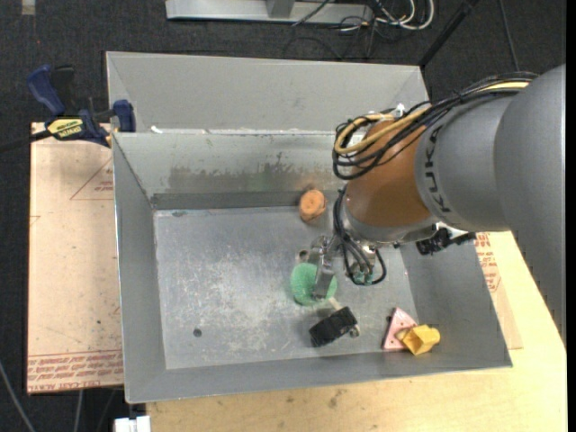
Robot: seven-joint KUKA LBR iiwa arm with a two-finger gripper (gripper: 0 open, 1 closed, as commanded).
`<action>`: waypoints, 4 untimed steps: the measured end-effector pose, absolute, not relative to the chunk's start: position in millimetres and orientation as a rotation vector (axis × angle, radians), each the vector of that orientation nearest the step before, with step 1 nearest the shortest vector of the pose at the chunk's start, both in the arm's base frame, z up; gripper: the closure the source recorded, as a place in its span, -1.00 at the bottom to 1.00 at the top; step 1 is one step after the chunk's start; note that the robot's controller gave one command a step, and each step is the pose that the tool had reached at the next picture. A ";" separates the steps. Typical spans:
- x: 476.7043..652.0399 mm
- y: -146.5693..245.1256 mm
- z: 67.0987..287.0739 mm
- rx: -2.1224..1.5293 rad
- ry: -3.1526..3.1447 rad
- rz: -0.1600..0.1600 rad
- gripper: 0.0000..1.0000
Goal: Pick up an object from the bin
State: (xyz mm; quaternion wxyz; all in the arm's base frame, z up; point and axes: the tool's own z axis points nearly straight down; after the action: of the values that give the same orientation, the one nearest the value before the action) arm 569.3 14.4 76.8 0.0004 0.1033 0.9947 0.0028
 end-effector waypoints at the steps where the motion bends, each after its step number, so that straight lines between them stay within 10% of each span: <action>1: 569.2 14.6 78.0 0.323 3.124 0.008 1.00; 4: 567.7 13.9 126.0 0.321 3.123 0.002 1.00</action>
Offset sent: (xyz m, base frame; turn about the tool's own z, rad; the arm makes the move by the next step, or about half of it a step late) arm -0.0002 0.0000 0.0816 0.0000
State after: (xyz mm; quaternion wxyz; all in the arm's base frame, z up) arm 567.7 13.9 126.0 0.0011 0.1022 0.9948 0.0007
